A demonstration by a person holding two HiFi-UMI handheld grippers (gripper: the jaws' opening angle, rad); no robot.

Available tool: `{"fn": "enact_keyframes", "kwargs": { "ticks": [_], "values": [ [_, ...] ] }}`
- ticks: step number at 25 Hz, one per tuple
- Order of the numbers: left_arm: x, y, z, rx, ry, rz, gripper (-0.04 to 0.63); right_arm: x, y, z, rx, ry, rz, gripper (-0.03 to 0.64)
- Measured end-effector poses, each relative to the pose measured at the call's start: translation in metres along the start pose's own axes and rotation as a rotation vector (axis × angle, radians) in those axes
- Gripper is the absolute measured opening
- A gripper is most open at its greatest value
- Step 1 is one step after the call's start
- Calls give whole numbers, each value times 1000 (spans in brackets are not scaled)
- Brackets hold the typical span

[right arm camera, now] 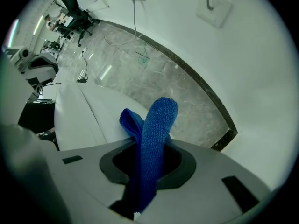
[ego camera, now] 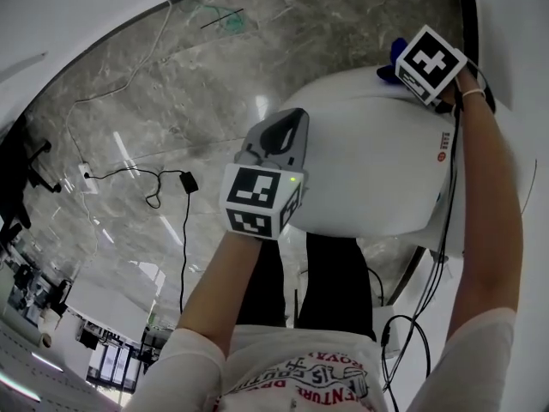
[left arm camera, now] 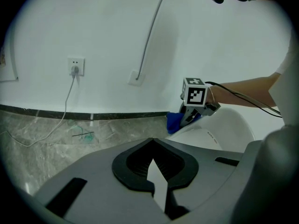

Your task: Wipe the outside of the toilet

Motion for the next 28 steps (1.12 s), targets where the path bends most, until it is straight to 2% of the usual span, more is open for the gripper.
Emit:
{"fn": "enact_keyframes", "kwargs": {
  "ticks": [5, 14, 21, 28],
  "values": [
    [-23, 6, -12, 6, -1, -20, 6, -14, -21, 16, -45, -37, -27, 75],
    [-75, 29, -43, 2, -52, -62, 6, -52, -63, 41, -85, -86, -53, 75],
    [-96, 39, -67, 9, -58, -87, 6, -92, -98, 49, -74, -125, -84, 75],
    [-119, 59, -93, 17, -64, -106, 6, -132, -126, 58, -82, -128, -167, 75]
  ]
}}
Point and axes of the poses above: the fingertips, and each gripper's own axes: z forward along the fingers, x to its right, y out of its underside, the point moved 4 cm from there along -z, backward along the fingers, and after that the axes turned 9 degrees about x, right-handed, at the moved point
